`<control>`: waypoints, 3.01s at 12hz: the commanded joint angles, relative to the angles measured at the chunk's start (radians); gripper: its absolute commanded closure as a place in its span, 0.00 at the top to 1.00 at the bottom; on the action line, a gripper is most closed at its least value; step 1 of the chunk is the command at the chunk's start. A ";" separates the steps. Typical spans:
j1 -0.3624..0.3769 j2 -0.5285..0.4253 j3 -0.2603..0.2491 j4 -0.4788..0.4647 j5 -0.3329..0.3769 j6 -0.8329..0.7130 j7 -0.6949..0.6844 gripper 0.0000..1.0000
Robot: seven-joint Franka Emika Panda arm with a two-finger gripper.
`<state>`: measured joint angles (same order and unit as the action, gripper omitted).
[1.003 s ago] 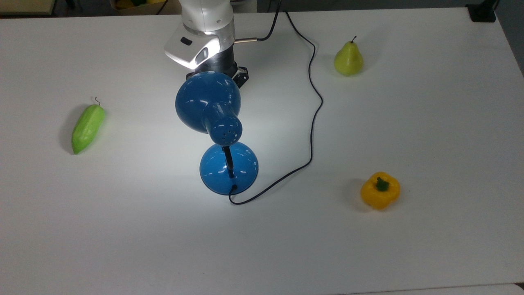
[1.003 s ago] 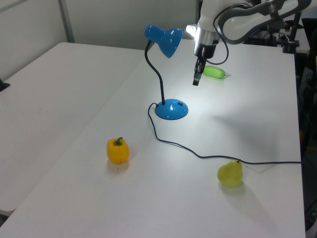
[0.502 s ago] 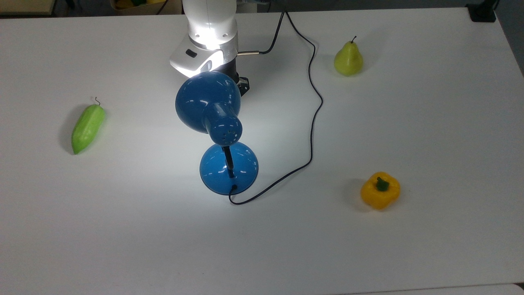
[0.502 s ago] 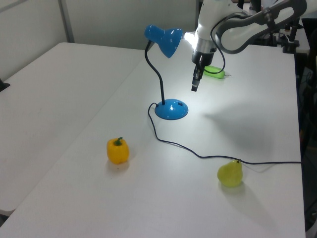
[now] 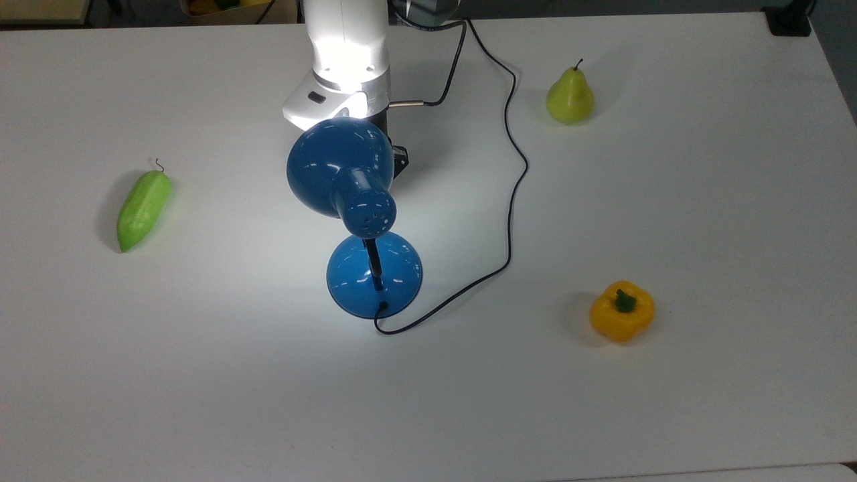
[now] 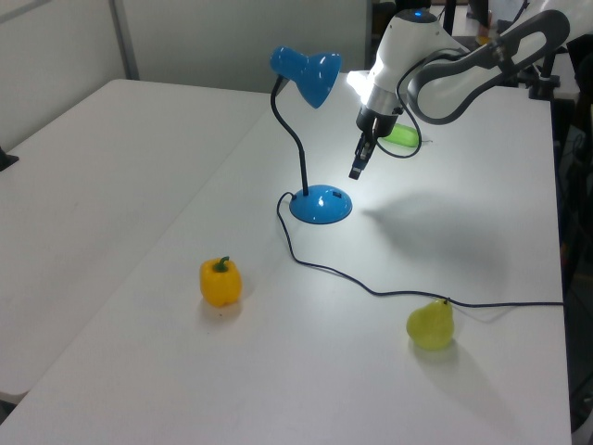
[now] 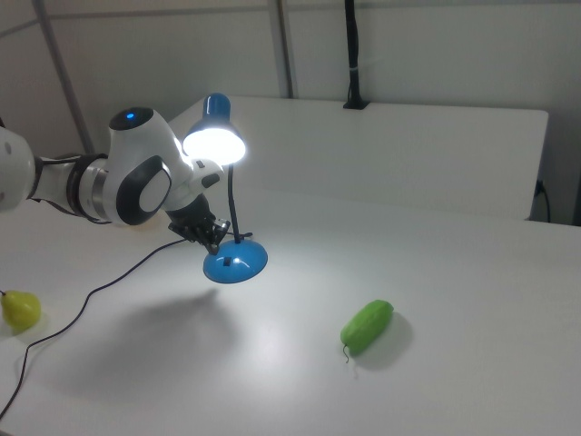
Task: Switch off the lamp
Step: 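Lower the gripper onto the switch on the lamp base, then press down on the lamp base switch with the gripper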
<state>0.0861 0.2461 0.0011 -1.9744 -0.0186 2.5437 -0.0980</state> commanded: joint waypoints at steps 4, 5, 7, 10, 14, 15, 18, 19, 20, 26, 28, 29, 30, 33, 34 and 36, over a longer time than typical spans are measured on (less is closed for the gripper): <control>0.006 0.050 -0.004 -0.009 -0.018 0.136 0.027 0.00; 0.007 0.058 -0.004 -0.008 -0.018 0.139 0.027 0.00; 0.007 0.070 -0.004 -0.006 -0.020 0.156 0.024 0.00; 0.007 0.082 -0.004 -0.004 -0.023 0.164 0.018 0.00; 0.007 0.102 -0.004 -0.003 -0.023 0.205 0.017 0.00; 0.007 0.105 -0.004 -0.003 -0.029 0.205 0.017 0.00; 0.007 0.116 -0.004 -0.003 -0.041 0.207 0.017 0.00; 0.007 0.117 -0.004 -0.003 -0.046 0.207 0.017 0.00; 0.006 0.121 -0.004 -0.003 -0.047 0.207 0.017 0.00; 0.003 0.125 -0.004 -0.011 -0.047 0.201 0.018 0.00; 0.001 0.125 -0.004 -0.014 -0.047 0.191 0.018 0.00; 0.001 0.125 -0.004 -0.017 -0.047 0.190 0.018 0.00; 0.001 0.125 -0.004 -0.018 -0.047 0.190 0.018 0.00; 0.000 0.116 -0.004 -0.027 -0.047 0.161 0.018 0.00; 0.000 0.105 -0.004 -0.027 -0.047 0.106 0.017 0.00; 0.003 0.072 -0.004 -0.031 -0.053 0.015 0.017 0.00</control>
<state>0.0832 0.3556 0.0011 -1.9778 -0.0478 2.6668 -0.0969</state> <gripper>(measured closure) 0.991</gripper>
